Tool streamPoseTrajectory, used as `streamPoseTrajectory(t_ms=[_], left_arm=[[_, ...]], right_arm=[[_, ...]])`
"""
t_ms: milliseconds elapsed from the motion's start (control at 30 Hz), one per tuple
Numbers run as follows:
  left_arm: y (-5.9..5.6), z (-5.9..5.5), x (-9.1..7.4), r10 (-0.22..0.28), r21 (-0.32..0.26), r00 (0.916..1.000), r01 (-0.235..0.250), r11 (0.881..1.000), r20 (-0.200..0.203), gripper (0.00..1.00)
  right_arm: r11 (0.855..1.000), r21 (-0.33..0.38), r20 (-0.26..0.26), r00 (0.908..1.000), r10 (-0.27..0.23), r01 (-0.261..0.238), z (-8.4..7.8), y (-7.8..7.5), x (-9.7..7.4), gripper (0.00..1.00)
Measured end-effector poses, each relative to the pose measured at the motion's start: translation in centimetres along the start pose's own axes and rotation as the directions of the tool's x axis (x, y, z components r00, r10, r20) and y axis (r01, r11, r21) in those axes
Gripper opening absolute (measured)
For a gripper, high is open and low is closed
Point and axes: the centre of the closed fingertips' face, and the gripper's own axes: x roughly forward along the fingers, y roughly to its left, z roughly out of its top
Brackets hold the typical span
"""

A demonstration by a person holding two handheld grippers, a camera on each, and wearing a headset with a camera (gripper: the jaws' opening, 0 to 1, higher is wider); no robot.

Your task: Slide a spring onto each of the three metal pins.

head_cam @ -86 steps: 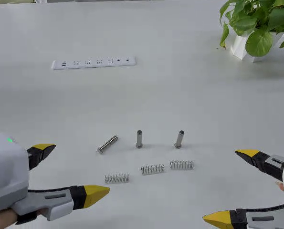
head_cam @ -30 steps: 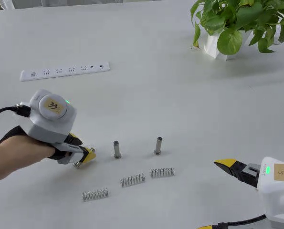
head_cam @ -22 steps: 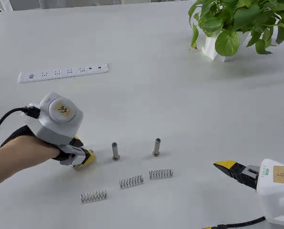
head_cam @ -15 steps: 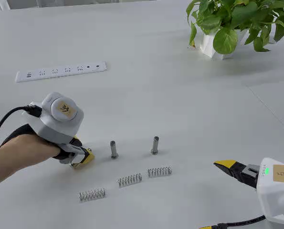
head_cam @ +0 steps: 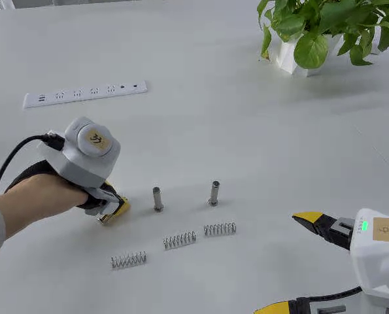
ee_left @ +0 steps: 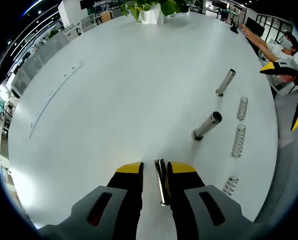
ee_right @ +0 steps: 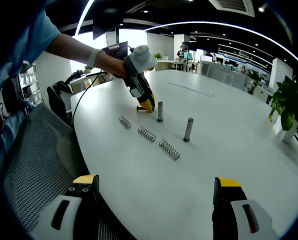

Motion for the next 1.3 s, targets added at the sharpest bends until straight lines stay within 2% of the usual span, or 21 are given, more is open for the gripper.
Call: streamPoseTrajectory(t_ms=[500, 867, 1067, 1300], left_arm=[[-0.24, -0.05, 0.07, 0.017, -0.009, 0.9998, -0.017, 1.000, -0.014, 0.06], [-0.19, -0.06, 0.08, 0.018, -0.011, 0.9997, -0.018, 1.000, -0.017, 0.05], [-0.20, -0.07, 0.08, 0.021, -0.028, 0.9994, -0.022, 0.999, -0.026, 0.05], [-0.11, -0.22, -0.02, 0.020, -0.055, 0.9997, -0.020, 0.998, -0.014, 0.04]], right_arm=[[1.000, -0.010, -0.005, 1.0000, -0.004, 0.004, -0.09, -0.01, -0.13, 0.94], [1.000, -0.002, -0.002, 1.0000, -0.001, 0.001, -0.05, 0.06, -0.12, 0.94], [1.000, -0.002, -0.005, 1.0000, 0.001, -0.001, -0.10, 0.09, -0.13, 0.94], [1.000, -0.004, -0.012, 0.9999, 0.003, -0.003, -0.26, 0.11, -0.09, 0.94]])
